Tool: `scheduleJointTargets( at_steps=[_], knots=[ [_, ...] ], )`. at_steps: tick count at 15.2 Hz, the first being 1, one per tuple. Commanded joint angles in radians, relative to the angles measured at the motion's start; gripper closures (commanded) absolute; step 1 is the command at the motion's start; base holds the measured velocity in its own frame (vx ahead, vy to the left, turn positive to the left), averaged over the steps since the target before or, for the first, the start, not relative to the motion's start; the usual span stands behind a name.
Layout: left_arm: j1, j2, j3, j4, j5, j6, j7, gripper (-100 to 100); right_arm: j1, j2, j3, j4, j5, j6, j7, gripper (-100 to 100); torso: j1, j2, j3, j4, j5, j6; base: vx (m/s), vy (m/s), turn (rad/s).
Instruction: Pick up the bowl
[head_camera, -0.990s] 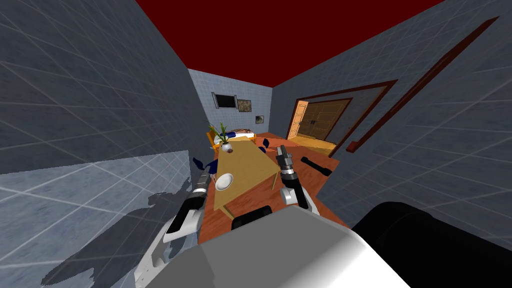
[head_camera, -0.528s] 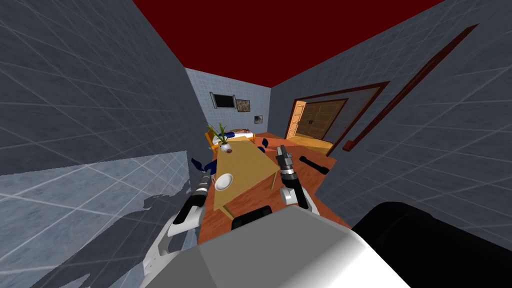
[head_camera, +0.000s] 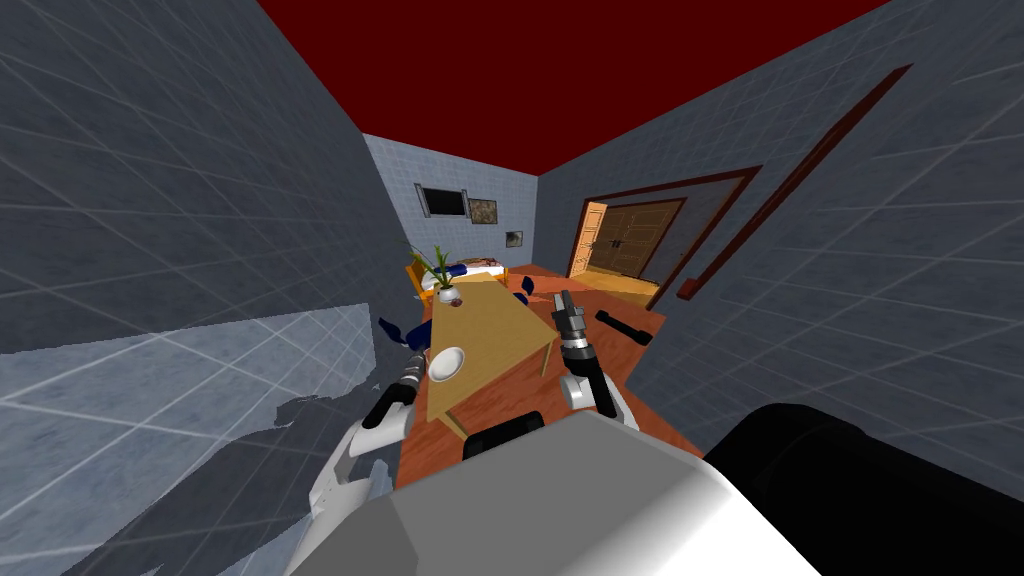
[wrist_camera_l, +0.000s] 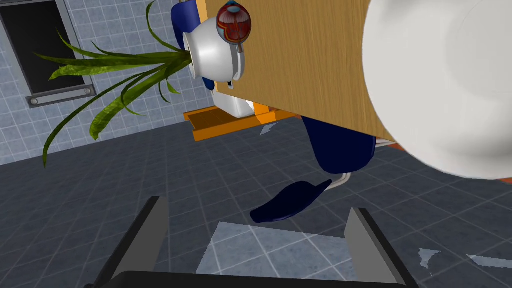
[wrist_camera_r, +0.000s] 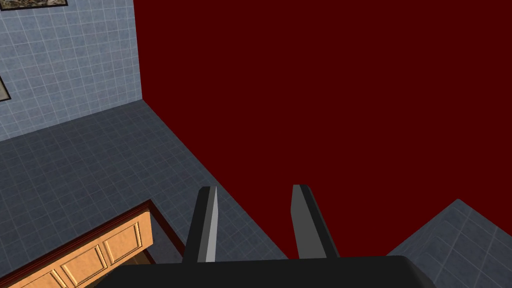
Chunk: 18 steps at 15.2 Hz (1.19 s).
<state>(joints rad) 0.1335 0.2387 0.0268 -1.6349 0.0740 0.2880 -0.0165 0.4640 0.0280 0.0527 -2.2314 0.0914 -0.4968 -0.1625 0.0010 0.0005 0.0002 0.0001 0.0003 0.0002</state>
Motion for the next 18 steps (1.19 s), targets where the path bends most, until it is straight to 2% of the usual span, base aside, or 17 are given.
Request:
scheduleJointTargets(
  at_steps=[1,2,4,5,6,7,8,9,10,11,12,13,14,15,16,17,18],
  knots=[
    [-0.013,-0.006,0.004,0.025,-0.001,0.038,0.002,-100,0.000,0.000,0.000,0.000,0.000,0.000,0.000,0,0.000,0.000,0.000,0.000,0.000,0.000,-0.012,0.011,-0.045],
    [-0.034,-0.012,0.008,0.060,0.000,0.066,0.006,-100,0.000,0.000,0.000,0.000,0.000,0.000,0.000,0,0.000,0.000,0.000,0.000,0.000,0.000,-0.011,0.015,-0.052],
    [-0.034,-0.012,0.008,0.060,0.000,0.079,0.006,-100,0.000,0.000,0.000,0.000,0.000,0.000,0.000,0,0.000,0.000,0.000,0.000,0.000,0.000,-0.008,0.013,-0.035],
    [-0.054,-0.018,0.013,0.095,0.002,0.112,0.010,-100,0.000,0.000,0.000,0.000,0.000,0.000,0.000,0,0.000,0.000,0.000,0.000,0.000,0.000,-0.009,0.009,-0.032],
    [-0.054,-0.018,0.013,0.095,0.002,0.120,0.010,-100,0.000,0.000,0.000,0.000,0.000,0.000,0.000,0,0.000,0.000,0.000,0.000,0.000,0.000,-0.010,0.009,-0.041],
    [-0.074,-0.024,0.018,0.129,0.003,0.147,0.013,-100,0.000,0.000,0.000,0.000,0.000,0.000,0.000,0,0.000,0.000,0.000,0.000,0.000,0.000,-0.011,0.012,-0.060],
    [-0.074,-0.024,0.018,0.129,0.003,0.160,0.013,-100,0.000,0.000,0.000,0.000,0.000,0.000,0.000,0,0.000,0.000,0.000,0.000,0.000,0.000,-0.012,0.013,-0.048],
    [-0.093,-0.030,0.022,0.161,0.004,0.183,0.017,-100,0.000,0.000,0.000,0.000,0.000,0.000,0.000,0,0.000,0.000,0.000,0.000,0.000,0.000,-0.010,0.014,-0.055],
    [-0.093,-0.030,0.022,0.161,0.004,0.198,0.017,-100,0.000,0.000,0.000,0.000,0.000,0.000,0.000,0,0.000,0.000,0.000,0.000,0.000,0.000,-0.008,0.014,-0.040],
    [-0.111,-0.037,0.026,0.193,0.005,0.224,0.020,-100,0.000,0.000,0.000,0.000,0.000,0.000,0.000,0,0.000,0.000,0.000,0.000,0.000,0.000,-0.008,0.013,-0.055],
    [-0.111,-0.037,0.026,0.193,0.005,0.235,0.020,-100,0.000,0.000,0.000,0.000,0.000,0.000,0.000,0,0.000,0.000,0.000,0.000,0.000,0.000,-0.008,0.014,-0.047],
    [-0.129,-0.044,0.030,0.223,0.006,0.263,0.023,-100,0.000,0.000,0.000,0.000,0.000,0.000,0.000,0,0.000,0.000,0.000,0.000,0.000,0.000,-0.010,0.015,-0.050],
    [-0.129,-0.044,0.030,0.223,0.006,0.270,0.023,-100,0.000,0.000,0.000,0.000,0.000,0.000,0.000,0,0.000,0.000,0.000,0.000,0.000,0.000,-0.007,0.013,-0.045],
    [-0.145,-0.051,0.034,0.251,0.007,0.297,0.026,-100,0.000,0.000,0.000,0.000,0.000,0.000,0.000,0,0.000,0.000,0.000,0.000,0.000,0.000,-0.006,0.011,-0.048],
    [-0.145,-0.051,0.034,0.251,0.007,0.303,0.026,-100,0.000,0.000,0.000,0.000,0.000,0.000,0.000,0,0.000,0.000,0.000,0.000,0.000,0.000,-0.004,0.010,-0.046],
    [-0.161,-0.057,0.037,0.278,0.008,0.334,0.029,-100,0.000,0.000,0.000,0.000,0.000,0.000,0.000,0,0.000,0.000,0.000,0.000,0.000,0.000,-0.002,0.011,-0.052],
    [-0.161,-0.057,0.037,0.278,0.008,0.334,0.029,-100,0.000,0.000,0.000,0.000,0.000,0.000,0.000,0,0.000,-0.001,0.000,0.000,0.000,0.000,-0.001,0.010,-0.043]
  ],
)
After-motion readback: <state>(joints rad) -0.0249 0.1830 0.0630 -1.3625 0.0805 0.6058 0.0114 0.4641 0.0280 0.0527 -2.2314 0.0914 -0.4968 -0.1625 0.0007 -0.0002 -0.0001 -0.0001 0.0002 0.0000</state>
